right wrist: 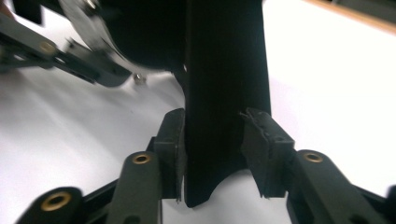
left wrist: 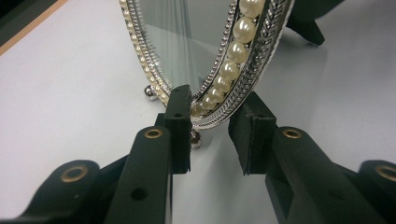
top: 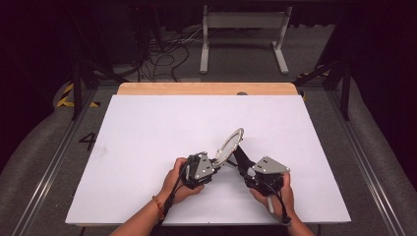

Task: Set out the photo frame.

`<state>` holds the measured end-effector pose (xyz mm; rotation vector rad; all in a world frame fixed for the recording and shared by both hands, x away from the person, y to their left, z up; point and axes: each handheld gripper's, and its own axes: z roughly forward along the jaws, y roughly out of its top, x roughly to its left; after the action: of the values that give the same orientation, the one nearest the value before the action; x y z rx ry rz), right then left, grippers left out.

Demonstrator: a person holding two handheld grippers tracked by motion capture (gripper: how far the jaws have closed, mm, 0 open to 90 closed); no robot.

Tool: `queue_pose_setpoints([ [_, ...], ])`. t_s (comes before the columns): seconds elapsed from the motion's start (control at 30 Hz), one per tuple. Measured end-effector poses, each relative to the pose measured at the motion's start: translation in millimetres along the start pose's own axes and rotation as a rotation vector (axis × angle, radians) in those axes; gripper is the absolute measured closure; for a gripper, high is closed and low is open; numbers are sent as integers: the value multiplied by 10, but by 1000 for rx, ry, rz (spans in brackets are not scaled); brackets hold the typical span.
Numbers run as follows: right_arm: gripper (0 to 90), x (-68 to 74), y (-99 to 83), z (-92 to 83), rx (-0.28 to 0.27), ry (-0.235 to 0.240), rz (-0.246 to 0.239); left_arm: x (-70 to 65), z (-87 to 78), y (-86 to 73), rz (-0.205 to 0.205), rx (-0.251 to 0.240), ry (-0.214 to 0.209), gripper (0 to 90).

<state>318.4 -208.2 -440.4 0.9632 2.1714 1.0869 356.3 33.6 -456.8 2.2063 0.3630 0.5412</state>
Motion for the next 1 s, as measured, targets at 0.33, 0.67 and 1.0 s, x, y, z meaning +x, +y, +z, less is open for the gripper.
queue_pose_setpoints([
  [0.33,900,100,77,-129,-30,143,-57,-14,0,12,31,17,19,716],
  [0.67,900,48,-17,63,67,153,-59,-46,-33,22,60,42,38,748],
  [1.0,900,12,-8,33,77,141,-73,-113,-54,40,71,44,36,748],
])
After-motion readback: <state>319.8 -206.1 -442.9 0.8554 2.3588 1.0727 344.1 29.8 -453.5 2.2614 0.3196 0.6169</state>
